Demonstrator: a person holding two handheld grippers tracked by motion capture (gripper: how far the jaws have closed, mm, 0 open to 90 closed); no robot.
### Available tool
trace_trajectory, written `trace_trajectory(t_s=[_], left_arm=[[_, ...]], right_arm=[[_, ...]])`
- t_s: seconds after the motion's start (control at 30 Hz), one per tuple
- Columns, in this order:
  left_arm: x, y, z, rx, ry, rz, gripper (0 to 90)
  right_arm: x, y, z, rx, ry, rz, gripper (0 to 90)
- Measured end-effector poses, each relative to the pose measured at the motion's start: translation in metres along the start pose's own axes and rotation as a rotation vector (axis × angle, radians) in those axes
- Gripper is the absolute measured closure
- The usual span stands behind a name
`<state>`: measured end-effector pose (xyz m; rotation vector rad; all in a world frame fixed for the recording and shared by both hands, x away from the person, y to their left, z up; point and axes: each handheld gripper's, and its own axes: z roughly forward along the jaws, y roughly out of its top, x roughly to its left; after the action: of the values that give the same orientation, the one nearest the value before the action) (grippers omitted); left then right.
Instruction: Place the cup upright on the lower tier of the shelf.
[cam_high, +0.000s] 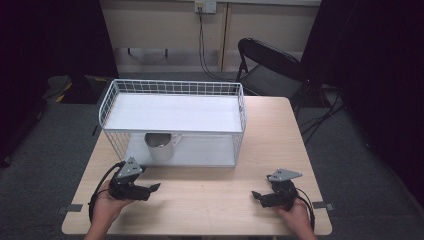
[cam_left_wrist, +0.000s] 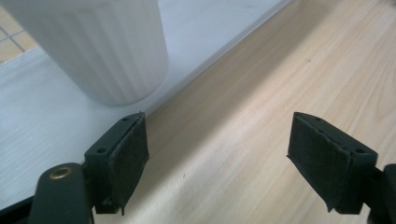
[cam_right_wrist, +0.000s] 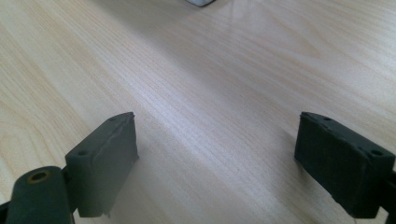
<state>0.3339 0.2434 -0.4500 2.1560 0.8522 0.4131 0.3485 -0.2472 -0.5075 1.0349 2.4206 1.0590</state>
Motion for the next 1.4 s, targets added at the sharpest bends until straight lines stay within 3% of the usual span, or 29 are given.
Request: trace_trajectory(t_s=[0.93, 1.4], left_arm=[[0.018, -0.051, -0.018, 0.034, -0.02, -0.046, 15.9], [0.021, -0.062, -0.017, 0.058, -0.021, -0.064, 15.4]], right_arm=[[0.0, 0.0, 0.0, 0.0, 0.0, 0.001, 12.2], [0.0, 0.0, 0.0, 0.0, 0.0, 0.001, 12.1]])
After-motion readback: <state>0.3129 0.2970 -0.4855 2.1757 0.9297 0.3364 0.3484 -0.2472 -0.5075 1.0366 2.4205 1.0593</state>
